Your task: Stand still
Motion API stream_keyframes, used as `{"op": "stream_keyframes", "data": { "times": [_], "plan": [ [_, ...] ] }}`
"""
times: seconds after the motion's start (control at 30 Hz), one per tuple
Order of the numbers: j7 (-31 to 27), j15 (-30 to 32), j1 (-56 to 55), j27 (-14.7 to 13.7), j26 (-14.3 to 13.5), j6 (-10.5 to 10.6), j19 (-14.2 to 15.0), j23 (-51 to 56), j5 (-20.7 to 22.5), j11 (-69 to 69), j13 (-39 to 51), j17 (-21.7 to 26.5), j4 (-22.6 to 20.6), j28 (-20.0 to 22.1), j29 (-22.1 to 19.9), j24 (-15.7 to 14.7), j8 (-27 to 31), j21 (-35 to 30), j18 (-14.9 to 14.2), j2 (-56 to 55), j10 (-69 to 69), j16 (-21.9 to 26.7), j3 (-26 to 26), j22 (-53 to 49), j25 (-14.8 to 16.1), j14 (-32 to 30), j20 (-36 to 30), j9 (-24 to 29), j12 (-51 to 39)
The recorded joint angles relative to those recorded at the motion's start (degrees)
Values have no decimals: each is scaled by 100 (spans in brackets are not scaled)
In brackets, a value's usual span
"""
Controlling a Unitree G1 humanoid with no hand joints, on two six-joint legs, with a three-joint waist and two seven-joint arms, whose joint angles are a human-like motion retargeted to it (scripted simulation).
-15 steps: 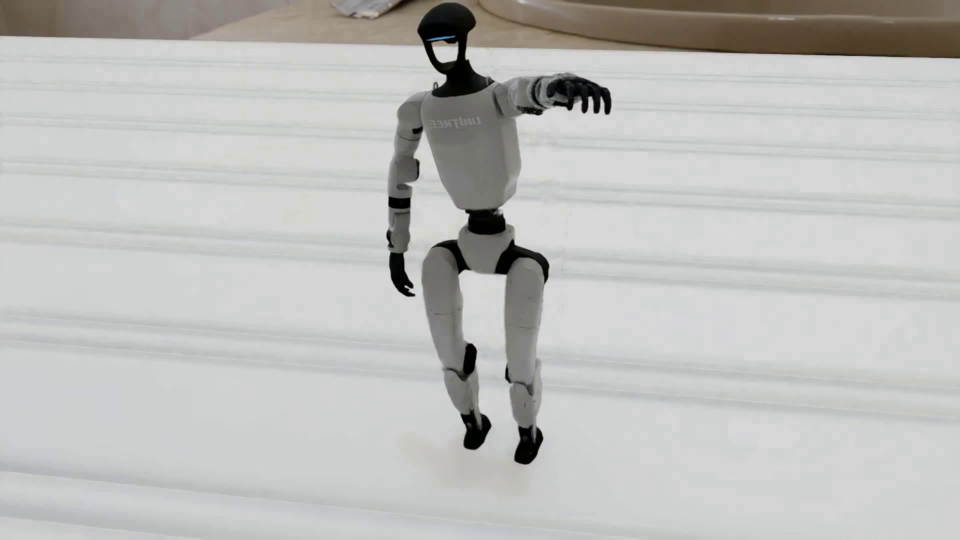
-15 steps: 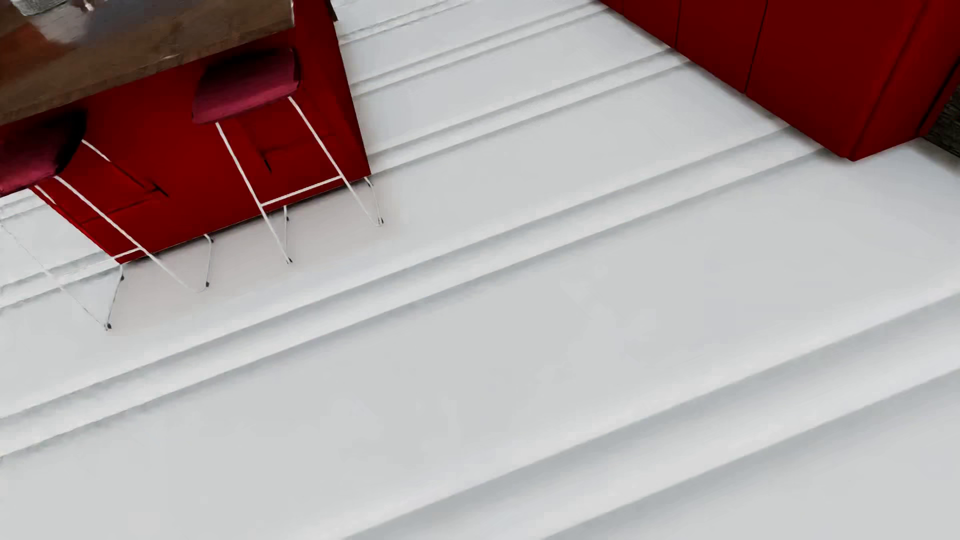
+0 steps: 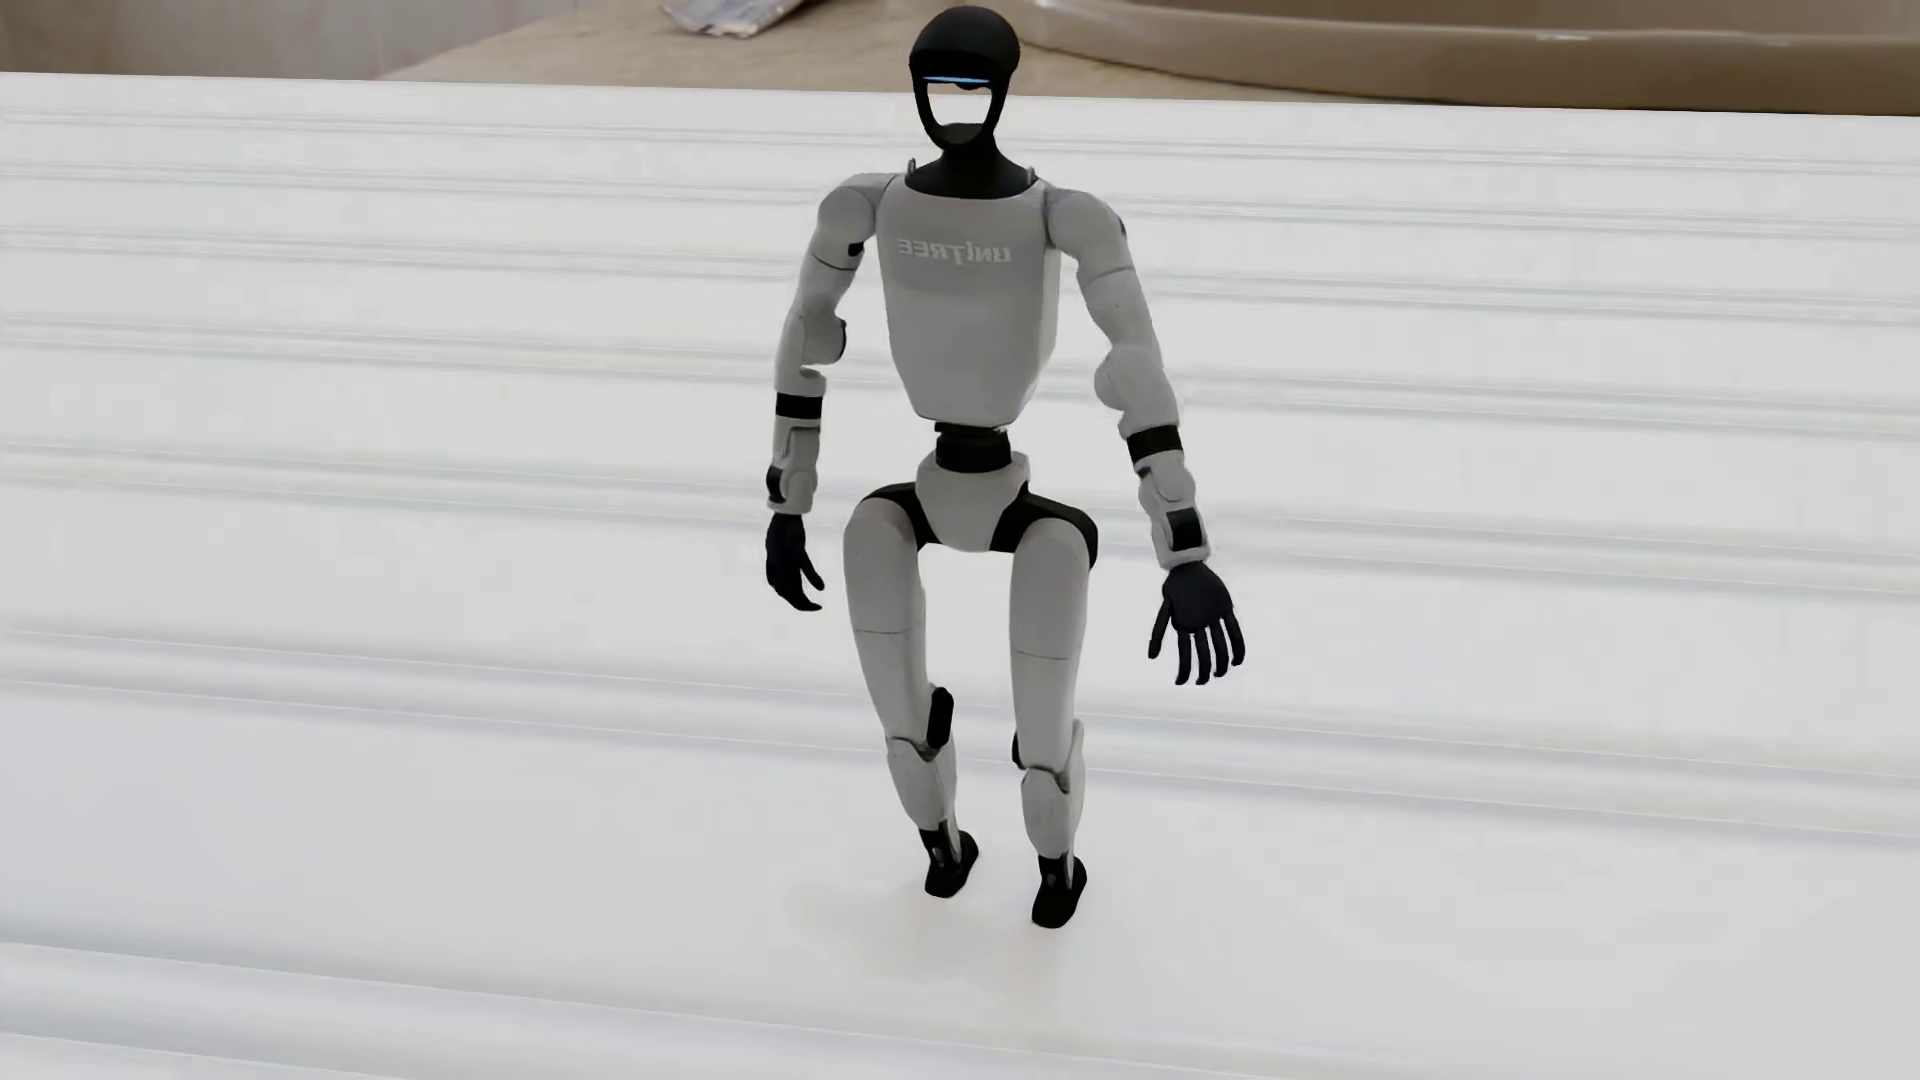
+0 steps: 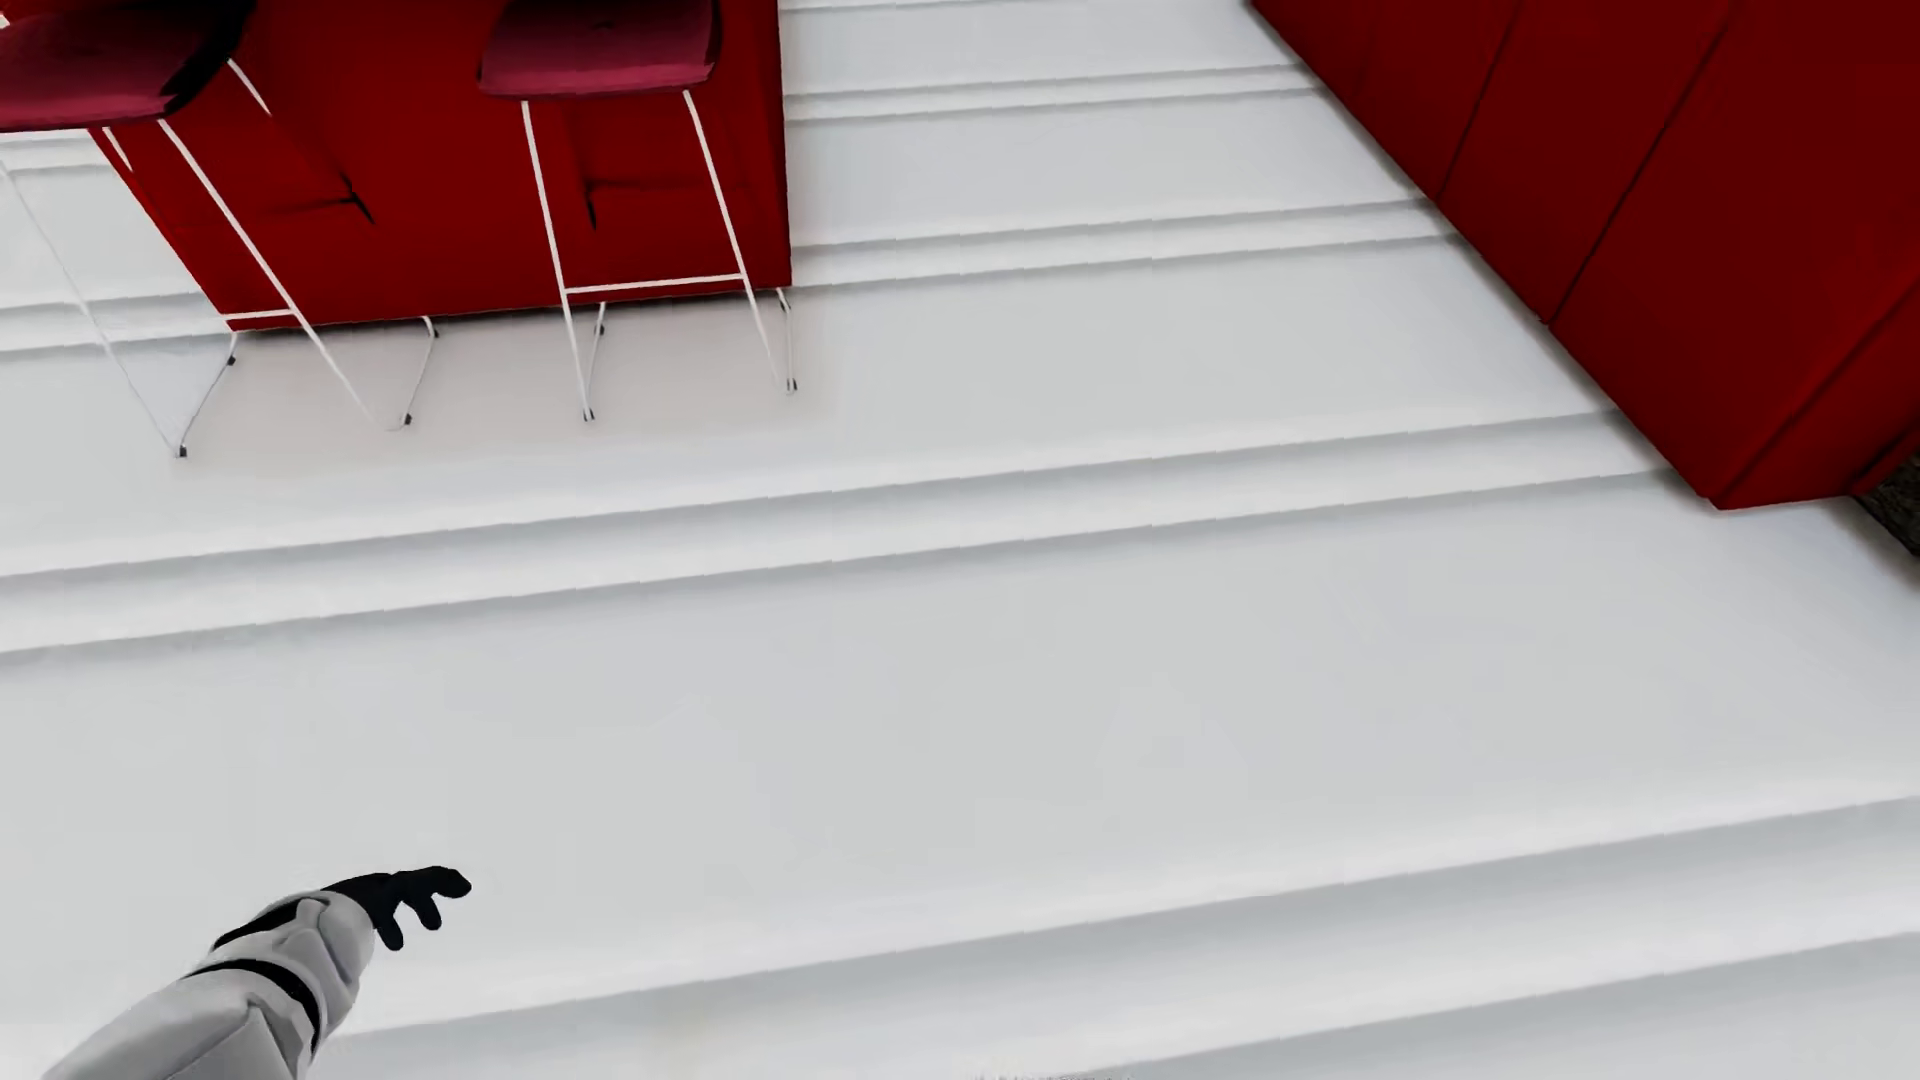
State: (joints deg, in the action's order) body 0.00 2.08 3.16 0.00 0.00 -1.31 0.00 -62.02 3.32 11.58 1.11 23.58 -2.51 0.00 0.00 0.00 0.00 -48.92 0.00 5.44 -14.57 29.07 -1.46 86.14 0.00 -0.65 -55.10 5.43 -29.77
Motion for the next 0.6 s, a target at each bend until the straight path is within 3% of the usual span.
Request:
{"op": "stream_keyframes", "data": {
  "times": [0.13, 0.3, 0.47, 0.6],
  "plan": [
    [0, 40, -34, 0, 0, -204, 0, -53, 58, -10, -21, -150, 56, 0, 0, 0, 0, -409, 0, -38, -4, -351, -155, -609, 0, 29, 0, -7, 1366],
    [0, -135, -86, 0, 0, -219, 0, -161, 129, 151, -243, -97, 75, 0, 0, 0, 0, -269, 0, -104, -37, -466, -198, -1707, 0, 86, 0, -67, 2734],
    [0, -46, -82, 0, 0, -243, 0, -92, 121, 37, -479, -148, 65, 0, 0, 0, 0, 12, 0, -64, -40, -581, -194, -1829, 0, 176, 0, -44, 3063],
    [0, -17, -147, 0, 0, -165, 0, -89, 104, 27, -575, -212, 63, 0, 0, 0, 0, -230, 0, -123, -37, -551, -181, -1910, 0, 180, 126, -98, 3020]
  ]
}}
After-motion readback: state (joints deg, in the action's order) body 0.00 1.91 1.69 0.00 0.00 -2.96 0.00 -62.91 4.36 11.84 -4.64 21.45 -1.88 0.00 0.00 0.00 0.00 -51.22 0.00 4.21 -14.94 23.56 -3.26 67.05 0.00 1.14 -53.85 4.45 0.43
